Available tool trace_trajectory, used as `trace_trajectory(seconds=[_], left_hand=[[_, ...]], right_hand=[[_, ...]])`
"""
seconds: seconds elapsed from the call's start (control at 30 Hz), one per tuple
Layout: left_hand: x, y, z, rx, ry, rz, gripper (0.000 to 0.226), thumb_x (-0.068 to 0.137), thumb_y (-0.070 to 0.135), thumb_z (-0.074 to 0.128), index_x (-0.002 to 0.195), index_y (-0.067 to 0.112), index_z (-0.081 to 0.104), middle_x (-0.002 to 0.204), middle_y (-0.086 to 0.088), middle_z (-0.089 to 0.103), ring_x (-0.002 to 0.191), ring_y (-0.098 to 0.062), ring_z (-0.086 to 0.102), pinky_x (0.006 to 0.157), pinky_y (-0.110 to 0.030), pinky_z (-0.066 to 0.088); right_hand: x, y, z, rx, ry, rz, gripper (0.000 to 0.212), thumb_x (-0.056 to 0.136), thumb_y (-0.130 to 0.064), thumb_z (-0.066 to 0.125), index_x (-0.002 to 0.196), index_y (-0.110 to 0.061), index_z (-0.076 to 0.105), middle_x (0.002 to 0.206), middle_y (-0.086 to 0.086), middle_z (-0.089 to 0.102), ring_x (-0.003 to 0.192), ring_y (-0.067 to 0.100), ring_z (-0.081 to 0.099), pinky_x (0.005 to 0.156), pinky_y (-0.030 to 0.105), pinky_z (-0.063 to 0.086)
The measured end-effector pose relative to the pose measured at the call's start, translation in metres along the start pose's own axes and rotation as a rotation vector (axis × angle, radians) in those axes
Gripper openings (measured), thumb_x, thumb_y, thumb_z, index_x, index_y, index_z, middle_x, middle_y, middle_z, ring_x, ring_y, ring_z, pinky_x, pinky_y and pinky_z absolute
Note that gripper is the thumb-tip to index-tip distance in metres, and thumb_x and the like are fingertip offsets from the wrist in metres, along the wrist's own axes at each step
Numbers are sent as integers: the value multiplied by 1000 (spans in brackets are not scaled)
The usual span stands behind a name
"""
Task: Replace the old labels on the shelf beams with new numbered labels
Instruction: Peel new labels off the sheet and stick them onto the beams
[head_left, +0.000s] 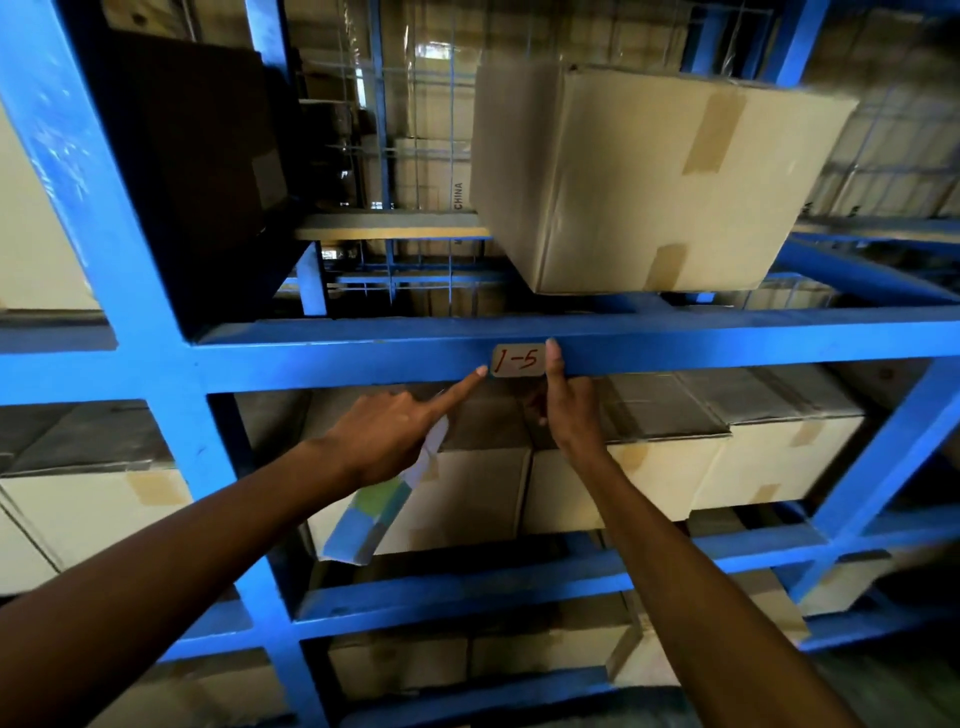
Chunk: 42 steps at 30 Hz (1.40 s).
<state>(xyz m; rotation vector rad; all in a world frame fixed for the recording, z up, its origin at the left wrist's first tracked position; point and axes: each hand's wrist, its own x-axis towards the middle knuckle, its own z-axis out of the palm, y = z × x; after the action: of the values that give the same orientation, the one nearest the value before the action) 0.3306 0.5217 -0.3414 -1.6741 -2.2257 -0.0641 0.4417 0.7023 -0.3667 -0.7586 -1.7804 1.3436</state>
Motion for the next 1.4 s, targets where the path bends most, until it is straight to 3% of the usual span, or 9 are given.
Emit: trace_trajectory(seconds=[0.13,0.3,0.43,0.53,0.67,0.87,1.03,1.17,1.4], left_hand=[[-14,-12,-2,-268,-4,92,98,88,11,48,137,47,-28,65,-3,57,52,-20,51,53,-42,49],[-46,-29,-12,-700,77,151,86,91,9,49,144,42,-10,60,-11,56,48,-17,48,51,-31,41],[-83,-48,-10,-996,178,144,77,86,27,45,143,48,-2,94,-6,50,78,-18,46,78,-31,40],[-106,-52,-16,-1134,190,73,80,85,27,49,144,47,0,104,-20,64,83,-38,59,85,-37,47],[-122,-35,-35,-1316,158,117,80,90,6,56,149,28,5,145,0,40,116,-20,53,96,-23,38],[-162,38,-52,-1751,-191,62,79,87,5,61,146,31,15,99,-11,68,69,1,65,63,-11,51],[-219,136,-60,-1742,-482,278,36,84,-3,63,113,16,55,75,-2,66,62,-1,62,59,-9,48],[-277,223,-63,-1648,-676,468,28,82,-4,64,101,15,56,70,4,69,58,2,62,60,-14,50],[-410,336,-53,-1486,-1009,684,25,79,-10,61,87,13,55,78,-12,68,70,-20,61,70,-37,53]], right_hand=[[-17,-3,0,-2,52,57,91,71,-82,14,68,-6,64,66,14,63,57,21,56,61,34,45],[-70,-18,23,-27,41,66,67,89,-63,25,59,-16,63,69,18,66,61,23,59,64,33,47],[-144,-32,49,-37,60,106,56,90,-56,39,79,-9,68,74,7,67,67,16,61,65,25,45],[-197,-42,61,-5,4,100,27,91,-34,53,88,-12,69,81,4,67,74,15,60,74,27,46],[-257,-55,56,79,85,49,16,84,1,59,99,2,63,77,0,71,72,7,64,67,16,53],[-348,-67,-9,26,456,101,16,83,5,53,92,3,66,90,15,66,82,24,57,69,27,48],[-470,-76,-68,-93,753,202,30,78,9,52,75,-15,70,75,-1,69,76,15,57,67,27,44],[-581,-79,-99,-244,924,329,32,78,16,49,94,-7,64,66,-12,68,57,-5,59,58,10,48],[-765,-53,-112,-382,1200,646,33,73,10,55,100,-8,63,95,12,70,87,25,67,80,39,56]])
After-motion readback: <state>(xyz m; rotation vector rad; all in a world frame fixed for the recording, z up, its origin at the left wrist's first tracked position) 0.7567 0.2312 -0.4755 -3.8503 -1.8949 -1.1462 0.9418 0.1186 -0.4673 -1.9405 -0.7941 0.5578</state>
